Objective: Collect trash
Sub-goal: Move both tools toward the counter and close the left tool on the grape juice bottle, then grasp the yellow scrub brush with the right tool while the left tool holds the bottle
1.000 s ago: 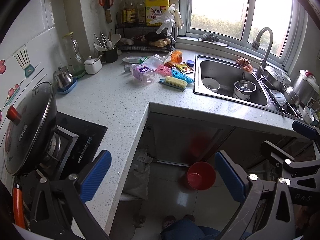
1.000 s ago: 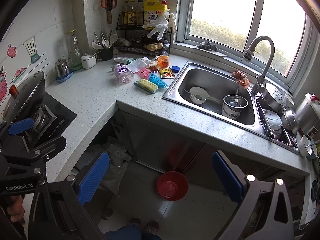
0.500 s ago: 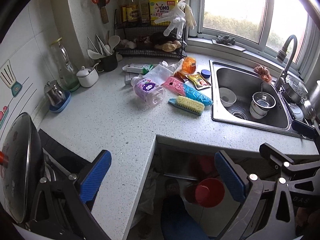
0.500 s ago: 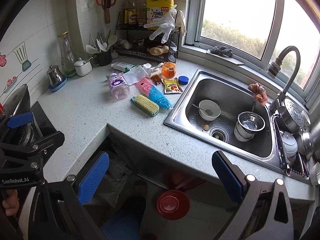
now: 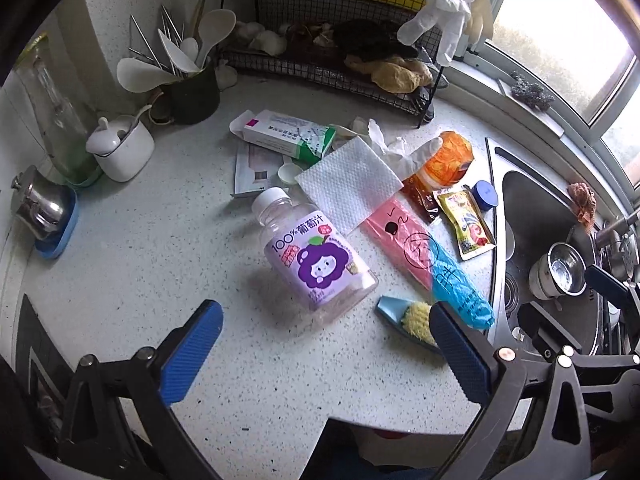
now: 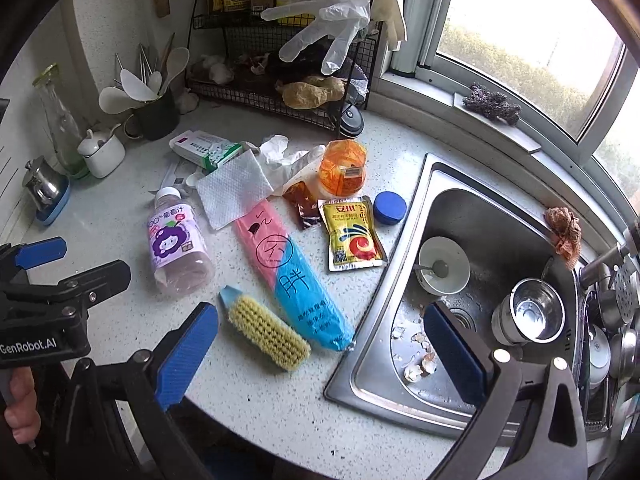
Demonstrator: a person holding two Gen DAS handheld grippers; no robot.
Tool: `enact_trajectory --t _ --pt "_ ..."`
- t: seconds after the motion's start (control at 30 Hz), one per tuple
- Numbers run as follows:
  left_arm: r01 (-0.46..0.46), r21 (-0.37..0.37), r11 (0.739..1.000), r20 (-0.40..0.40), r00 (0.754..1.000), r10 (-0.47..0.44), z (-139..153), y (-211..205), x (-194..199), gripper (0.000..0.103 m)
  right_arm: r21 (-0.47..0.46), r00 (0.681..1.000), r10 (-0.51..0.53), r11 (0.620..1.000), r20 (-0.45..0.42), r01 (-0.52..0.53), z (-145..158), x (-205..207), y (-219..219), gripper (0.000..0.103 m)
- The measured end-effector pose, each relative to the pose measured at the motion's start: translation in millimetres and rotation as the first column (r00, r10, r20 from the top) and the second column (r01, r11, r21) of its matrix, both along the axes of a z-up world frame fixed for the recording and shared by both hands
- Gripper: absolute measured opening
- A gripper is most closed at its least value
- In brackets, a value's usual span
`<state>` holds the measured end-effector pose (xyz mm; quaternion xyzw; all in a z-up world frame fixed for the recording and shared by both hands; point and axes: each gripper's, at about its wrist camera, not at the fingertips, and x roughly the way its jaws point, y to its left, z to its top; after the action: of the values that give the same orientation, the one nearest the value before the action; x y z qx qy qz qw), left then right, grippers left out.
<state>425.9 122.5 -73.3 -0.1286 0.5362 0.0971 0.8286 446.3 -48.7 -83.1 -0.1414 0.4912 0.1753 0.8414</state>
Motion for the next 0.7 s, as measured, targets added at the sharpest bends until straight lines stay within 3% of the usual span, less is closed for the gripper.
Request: enact_trajectory --t 0.23,0.47,0.53,0.6,0.7 --pt "-0.038 -0.007 0.999 -0.127 0.991 0.037 -51 16 61 0.102 -0.085 0.998 -0.004 0.996 -0.068 -0.002 -35 61 19 0.103" --pt "-0.069 0.004 0.998 -0.224 0.972 0.069 -92 24 81 0.097 -0.135 0.99 -0.001 0.991 -0.14 -0.018 -61 81 25 0.103" --pt "-0.068 0.003 0.998 -0.247 0.967 0.067 -99 24 82 0.094 -0.131 0.988 -0.003 0.991 -0.155 -0.017 -61 78 25 0.103" --pt "-0.067 0.014 0.998 -0.275 0.959 0.068 -106 26 80 0.077 -0.122 0.986 -0.001 0.992 -0.164 -0.02 -60 75 24 0.103" --pt "-0.066 0.018 0.998 -0.29 0.955 0.068 -114 29 72 0.07 -0.107 0.986 0.029 0.993 -0.166 -0.048 -53 65 26 0.103"
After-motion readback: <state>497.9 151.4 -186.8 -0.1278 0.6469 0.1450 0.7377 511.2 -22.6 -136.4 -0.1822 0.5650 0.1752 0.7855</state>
